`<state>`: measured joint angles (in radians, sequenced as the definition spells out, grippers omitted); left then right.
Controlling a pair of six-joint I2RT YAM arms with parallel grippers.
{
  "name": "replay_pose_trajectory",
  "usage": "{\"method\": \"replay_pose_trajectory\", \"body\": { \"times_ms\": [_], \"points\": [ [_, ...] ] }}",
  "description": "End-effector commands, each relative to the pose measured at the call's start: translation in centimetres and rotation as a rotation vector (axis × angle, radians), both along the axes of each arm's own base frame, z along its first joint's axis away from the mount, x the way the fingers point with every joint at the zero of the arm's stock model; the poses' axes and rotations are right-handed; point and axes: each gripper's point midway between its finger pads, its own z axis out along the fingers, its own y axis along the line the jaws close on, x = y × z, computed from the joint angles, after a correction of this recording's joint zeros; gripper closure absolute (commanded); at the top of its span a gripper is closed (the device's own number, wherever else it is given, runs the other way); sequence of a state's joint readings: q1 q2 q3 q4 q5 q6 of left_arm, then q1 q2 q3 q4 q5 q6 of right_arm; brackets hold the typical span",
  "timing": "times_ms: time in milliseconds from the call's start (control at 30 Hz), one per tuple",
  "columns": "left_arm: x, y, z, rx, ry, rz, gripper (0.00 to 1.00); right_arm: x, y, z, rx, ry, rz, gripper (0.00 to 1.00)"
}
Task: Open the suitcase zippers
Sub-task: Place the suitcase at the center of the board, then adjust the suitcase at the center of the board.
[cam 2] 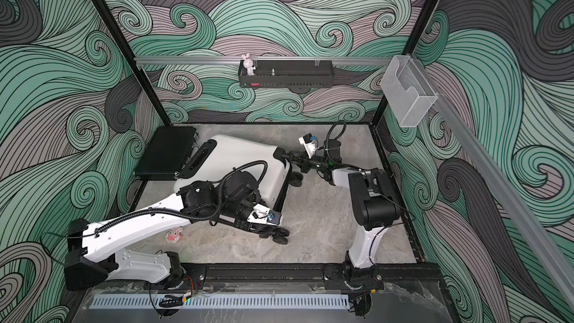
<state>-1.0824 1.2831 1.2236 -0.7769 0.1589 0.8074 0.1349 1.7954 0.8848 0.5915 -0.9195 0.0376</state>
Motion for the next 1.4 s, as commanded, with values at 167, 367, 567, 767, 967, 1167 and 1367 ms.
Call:
{"method": "replay_pose_trajectory", "body": {
  "times_ms": [167,367,567,767,967,1167,1367],
  "points": [
    [-0.2,3.2,2.9,-0.079,0.044,0.128,0.57,2.2,-7.6,3.7,-0.095,-0.198,-0.392,1.00],
    [2.1,4.4,3.5,-0.121,0.112,0.453,0.26,-0.9,-6.6,2.7,-0.135,-0.176,-0.411,1.00],
    [5.1,7.9,5.9,-0.266,0.252,1.032,0.24,-2.0,-6.4,3.0,-0.166,-0.163,-0.426,1.00],
    [5.4,14.6,5.1,-0.358,0.446,1.616,0.21,-2.8,-5.8,3.4,-0.185,-0.159,-0.401,1.00],
    [6.7,16.9,2.6,-0.593,0.812,1.868,0.19,-3.7,-5.6,2.9,-0.218,-0.145,-0.382,1.00],
    [9.3,17.6,2.9,-0.737,0.842,1.902,0.18,-4.4,-5.1,2.9,-0.219,-0.144,-0.364,1.00],
    [12.3,17.7,0.6,-0.739,0.901,1.921,0.18,-6.1,-4.1,3.0,-0.225,-0.140,-0.332,1.00]
  ]
}}
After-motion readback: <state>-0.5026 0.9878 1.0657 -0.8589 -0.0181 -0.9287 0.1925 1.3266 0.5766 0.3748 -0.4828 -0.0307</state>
